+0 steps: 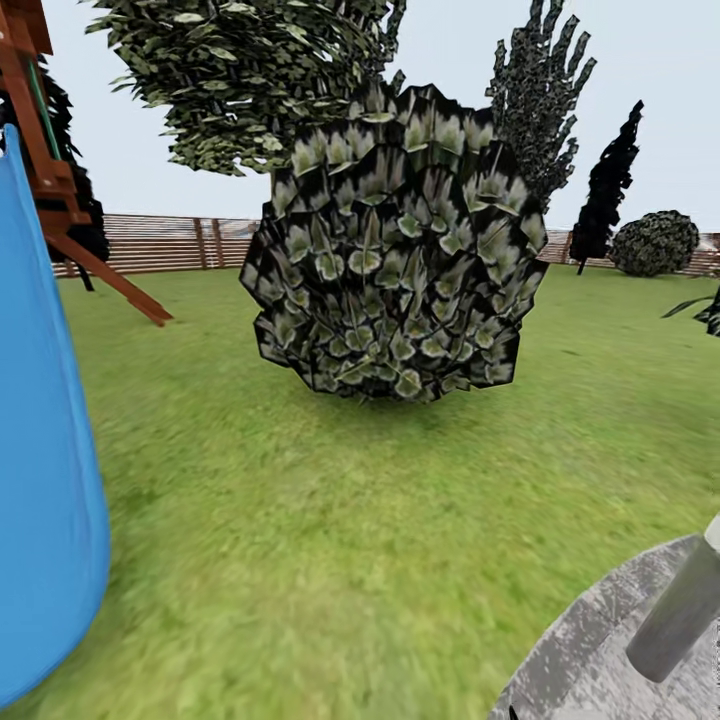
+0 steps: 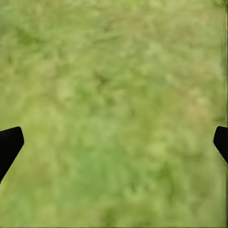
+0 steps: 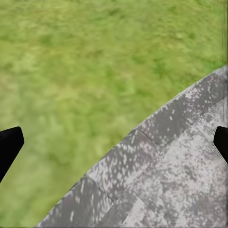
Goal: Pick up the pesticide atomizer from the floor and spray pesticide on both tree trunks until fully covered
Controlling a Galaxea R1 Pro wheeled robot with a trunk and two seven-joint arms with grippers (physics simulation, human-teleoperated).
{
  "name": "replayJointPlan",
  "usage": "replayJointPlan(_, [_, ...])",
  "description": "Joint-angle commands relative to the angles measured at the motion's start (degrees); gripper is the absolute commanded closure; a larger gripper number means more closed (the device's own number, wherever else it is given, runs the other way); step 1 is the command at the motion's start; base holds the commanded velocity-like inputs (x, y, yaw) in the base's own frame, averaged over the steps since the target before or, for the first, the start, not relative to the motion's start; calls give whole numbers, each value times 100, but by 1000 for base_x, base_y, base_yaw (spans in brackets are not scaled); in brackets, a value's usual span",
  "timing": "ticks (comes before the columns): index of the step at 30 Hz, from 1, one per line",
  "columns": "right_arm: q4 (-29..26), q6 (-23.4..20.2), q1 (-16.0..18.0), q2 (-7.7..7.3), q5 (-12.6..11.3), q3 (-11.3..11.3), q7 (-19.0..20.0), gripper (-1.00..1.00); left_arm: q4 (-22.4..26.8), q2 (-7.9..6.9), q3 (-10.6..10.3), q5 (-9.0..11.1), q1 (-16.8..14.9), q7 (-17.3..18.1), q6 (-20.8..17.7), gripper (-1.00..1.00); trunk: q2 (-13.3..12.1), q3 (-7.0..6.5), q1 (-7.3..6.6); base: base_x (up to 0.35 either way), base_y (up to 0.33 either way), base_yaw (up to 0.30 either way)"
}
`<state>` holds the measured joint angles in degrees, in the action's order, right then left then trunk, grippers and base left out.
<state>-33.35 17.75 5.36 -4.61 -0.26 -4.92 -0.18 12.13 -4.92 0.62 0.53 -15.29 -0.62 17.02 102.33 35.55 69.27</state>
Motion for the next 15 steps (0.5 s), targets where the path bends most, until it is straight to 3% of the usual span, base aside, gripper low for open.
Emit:
replayJointPlan(1, [0, 0, 0, 2, 0, 0, -1, -100, 0, 0, 0, -2, 0, 0, 0, -100, 0, 0, 0, 338, 0, -268])
replayJointPlan(15, [-4, 0, 0, 2, 0, 0, -3, -100, -4, 0, 0, 0, 0, 0, 1, -100, 0, 0, 0, 339, 0, -268])
